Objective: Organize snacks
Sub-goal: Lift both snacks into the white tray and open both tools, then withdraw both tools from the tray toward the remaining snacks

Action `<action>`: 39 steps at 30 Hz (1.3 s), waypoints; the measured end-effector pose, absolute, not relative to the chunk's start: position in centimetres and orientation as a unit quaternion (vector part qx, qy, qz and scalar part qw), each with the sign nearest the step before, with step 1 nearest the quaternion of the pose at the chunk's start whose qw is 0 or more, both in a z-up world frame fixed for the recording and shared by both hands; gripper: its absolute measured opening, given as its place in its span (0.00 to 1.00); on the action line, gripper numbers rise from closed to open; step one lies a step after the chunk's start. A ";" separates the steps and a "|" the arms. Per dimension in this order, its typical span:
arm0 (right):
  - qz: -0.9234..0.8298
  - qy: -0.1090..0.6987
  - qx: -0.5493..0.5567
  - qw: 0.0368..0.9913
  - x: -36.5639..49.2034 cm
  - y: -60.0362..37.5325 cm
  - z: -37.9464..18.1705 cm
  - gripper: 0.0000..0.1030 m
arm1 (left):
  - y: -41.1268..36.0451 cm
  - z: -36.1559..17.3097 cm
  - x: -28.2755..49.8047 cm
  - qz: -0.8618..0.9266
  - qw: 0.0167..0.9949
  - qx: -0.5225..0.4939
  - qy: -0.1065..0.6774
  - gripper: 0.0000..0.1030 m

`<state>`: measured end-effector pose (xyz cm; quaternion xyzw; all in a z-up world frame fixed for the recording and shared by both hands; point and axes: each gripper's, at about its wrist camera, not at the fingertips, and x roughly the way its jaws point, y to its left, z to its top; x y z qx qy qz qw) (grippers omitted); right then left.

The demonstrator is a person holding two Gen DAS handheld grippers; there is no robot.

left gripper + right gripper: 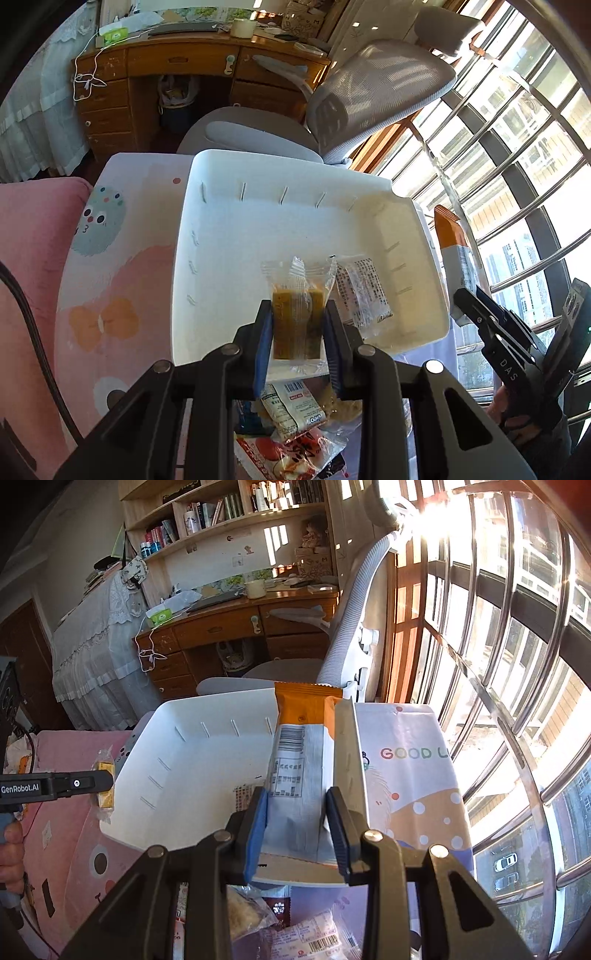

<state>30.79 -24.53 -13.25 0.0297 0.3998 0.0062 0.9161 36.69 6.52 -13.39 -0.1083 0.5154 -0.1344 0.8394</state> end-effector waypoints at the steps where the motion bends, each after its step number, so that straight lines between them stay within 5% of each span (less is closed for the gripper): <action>1: 0.002 0.400 0.033 0.916 31.1 -24.6 -13.4 0.32 | 6.5 -13.6 36.9 -0.137 0.841 -0.107 0.513 0.24; 6: -0.017 0.398 0.040 0.916 32.0 -25.1 -14.1 0.32 | 6.5 -14.6 37.3 -0.143 0.841 -0.109 0.510 0.25; 10: -0.022 0.424 0.063 0.903 32.7 -25.6 -15.2 0.33 | 6.4 -14.9 37.2 -0.147 0.838 -0.106 0.515 0.47; 15: -0.032 0.433 0.062 0.899 32.3 -25.9 -15.5 0.44 | 6.2 -14.5 36.5 -0.149 0.840 -0.097 0.513 0.59; 39: -0.048 0.470 0.112 0.874 21.7 -30.8 -13.8 0.63 | 4.9 -11.4 26.6 -0.129 0.843 -0.093 0.513 0.77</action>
